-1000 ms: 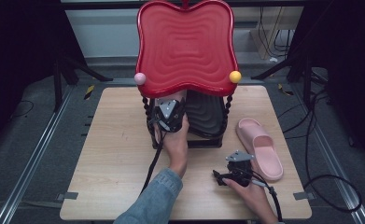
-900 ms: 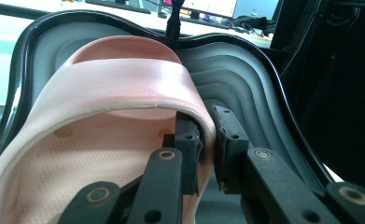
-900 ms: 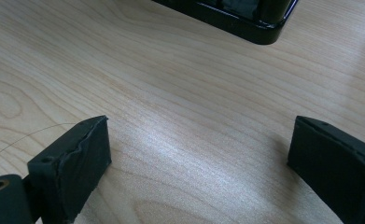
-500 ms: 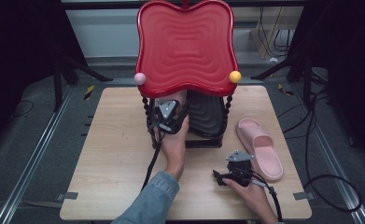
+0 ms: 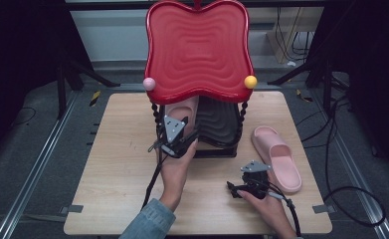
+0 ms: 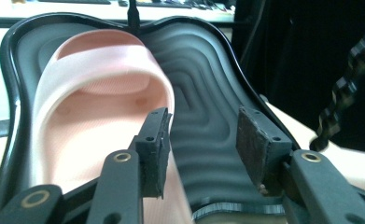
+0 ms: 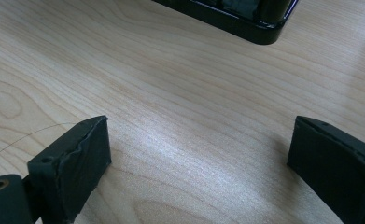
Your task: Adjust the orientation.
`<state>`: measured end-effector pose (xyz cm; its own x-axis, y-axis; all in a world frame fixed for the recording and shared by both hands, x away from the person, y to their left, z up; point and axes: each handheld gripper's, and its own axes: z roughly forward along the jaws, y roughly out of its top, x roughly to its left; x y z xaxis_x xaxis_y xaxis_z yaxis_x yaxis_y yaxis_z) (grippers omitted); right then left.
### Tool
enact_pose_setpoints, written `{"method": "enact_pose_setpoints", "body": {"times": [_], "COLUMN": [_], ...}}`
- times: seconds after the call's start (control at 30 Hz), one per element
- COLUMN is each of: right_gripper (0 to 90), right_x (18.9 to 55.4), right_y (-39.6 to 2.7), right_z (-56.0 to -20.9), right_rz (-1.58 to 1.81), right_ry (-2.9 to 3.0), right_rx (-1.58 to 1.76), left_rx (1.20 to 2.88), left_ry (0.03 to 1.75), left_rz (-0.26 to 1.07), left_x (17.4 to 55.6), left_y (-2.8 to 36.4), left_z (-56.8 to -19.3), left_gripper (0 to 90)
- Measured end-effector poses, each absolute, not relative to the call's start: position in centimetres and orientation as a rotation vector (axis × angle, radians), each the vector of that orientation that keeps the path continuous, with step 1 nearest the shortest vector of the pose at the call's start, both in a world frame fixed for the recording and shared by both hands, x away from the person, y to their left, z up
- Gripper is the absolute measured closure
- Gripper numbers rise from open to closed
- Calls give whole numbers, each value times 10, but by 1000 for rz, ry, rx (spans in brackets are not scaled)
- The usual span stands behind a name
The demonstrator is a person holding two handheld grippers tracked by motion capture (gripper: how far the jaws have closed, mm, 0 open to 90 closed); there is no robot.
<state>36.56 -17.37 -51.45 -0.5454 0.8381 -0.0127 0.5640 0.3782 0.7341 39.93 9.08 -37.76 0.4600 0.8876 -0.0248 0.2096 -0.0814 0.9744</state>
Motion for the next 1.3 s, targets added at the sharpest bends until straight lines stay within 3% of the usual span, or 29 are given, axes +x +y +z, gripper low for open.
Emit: {"method": "enact_pose_setpoints", "body": {"times": [0.4,0.63,0.9,1.3], "right_gripper": [58,58,58,58], "right_x": [366,366,366,366], "right_y": [-174,-174,-174,-174], "right_z": [-514,-514,-514,-514], "right_rz": [978,979,978,980], "right_ry": [2258,2256,2256,2255], "right_rx": [1220,1223,1223,1225], "left_rx": [1855,1980,2048,2093], "left_ry": [786,678,651,693], "left_rz": [716,717,698,660], "left_x": [377,365,361,367], "left_y": [125,133,140,146], "left_z": [-394,-400,-408,-421], "left_gripper": [649,769,843,872]}}
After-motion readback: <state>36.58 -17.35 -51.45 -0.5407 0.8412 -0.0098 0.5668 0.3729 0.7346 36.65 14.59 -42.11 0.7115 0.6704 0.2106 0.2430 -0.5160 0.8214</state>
